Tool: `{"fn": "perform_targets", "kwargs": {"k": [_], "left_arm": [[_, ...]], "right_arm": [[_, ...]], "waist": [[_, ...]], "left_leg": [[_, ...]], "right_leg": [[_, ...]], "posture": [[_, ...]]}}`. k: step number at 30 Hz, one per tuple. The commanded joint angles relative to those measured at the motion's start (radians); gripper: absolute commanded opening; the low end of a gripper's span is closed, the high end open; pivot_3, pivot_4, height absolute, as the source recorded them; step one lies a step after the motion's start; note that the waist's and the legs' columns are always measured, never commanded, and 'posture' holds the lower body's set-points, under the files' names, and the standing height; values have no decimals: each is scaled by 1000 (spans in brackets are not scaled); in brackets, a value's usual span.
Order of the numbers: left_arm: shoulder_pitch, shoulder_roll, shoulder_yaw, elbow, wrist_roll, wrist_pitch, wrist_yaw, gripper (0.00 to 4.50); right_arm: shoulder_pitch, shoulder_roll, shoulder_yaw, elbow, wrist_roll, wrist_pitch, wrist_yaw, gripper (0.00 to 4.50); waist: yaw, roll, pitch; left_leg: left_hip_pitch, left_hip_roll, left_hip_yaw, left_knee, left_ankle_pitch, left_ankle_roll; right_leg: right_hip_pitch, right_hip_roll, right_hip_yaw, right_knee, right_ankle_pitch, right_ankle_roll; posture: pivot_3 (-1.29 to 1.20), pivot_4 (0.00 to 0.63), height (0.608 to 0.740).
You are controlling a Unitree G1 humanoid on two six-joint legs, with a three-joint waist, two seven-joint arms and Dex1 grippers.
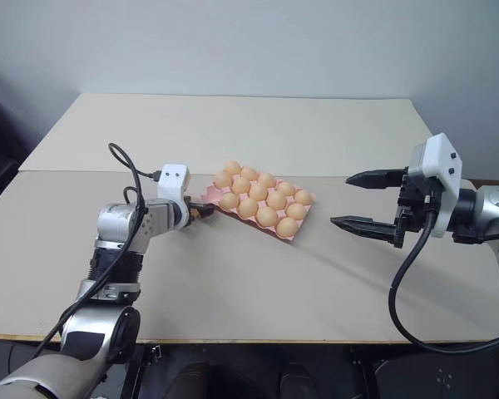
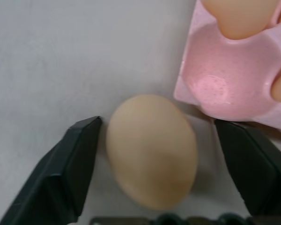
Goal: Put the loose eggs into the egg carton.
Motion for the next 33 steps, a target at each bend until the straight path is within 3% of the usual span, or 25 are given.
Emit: {"fn": "perform_targets", "kwargs": {"k": [1,4,6,12,22,29,33], "left_arm": [[-11,-12,3,0,5,-17,-4,2887],[-3,-13,4,-7,14,-18,-8,1982],[3,-8,4,-23,14,-10,-11,1734],[40,25,14,-127,13,23,-19,1670],[123,39,114,-494,-63,-93,-68,1668],[214,226,220,-671,-237,1,-273,1668],[281,263,218,-652,-283,-115,-373,1668]], "right_arm": [[-26,-21,-36,-7,22,-2,6,4500],[-30,-20,-32,-5,20,-4,7,4500],[-33,-19,-29,-2,19,-5,8,4500],[-37,-17,-27,-1,17,-4,5,4500],[-27,-13,-33,-10,19,-5,-3,4500],[-1,-17,-62,-16,17,-15,-2,4500],[22,1,-67,-35,18,-20,-17,4500]], "waist": [[1,0,0],[2,0,0],[2,0,0],[-2,0,0],[1,0,0],[-9,0,0],[-2,0,0]], "left_leg": [[0,0,0,0,0,0],[-1,0,0,0,0,0],[-1,0,0,0,0,0],[-1,0,0,0,0,0],[-1,0,0,0,0,0],[0,1,0,0,0,0],[0,1,0,0,0,0]], "right_leg": [[0,0,0,0,0,0],[0,0,0,-1,0,0],[0,0,0,-1,0,0],[0,0,0,-1,0,0],[0,0,0,-1,0,0],[-1,0,0,0,0,0],[0,0,0,0,0,0]], "posture": [[0,150,740],[0,150,740],[0,150,740],[0,150,740],[0,150,740],[0,150,740],[0,150,740]]}}
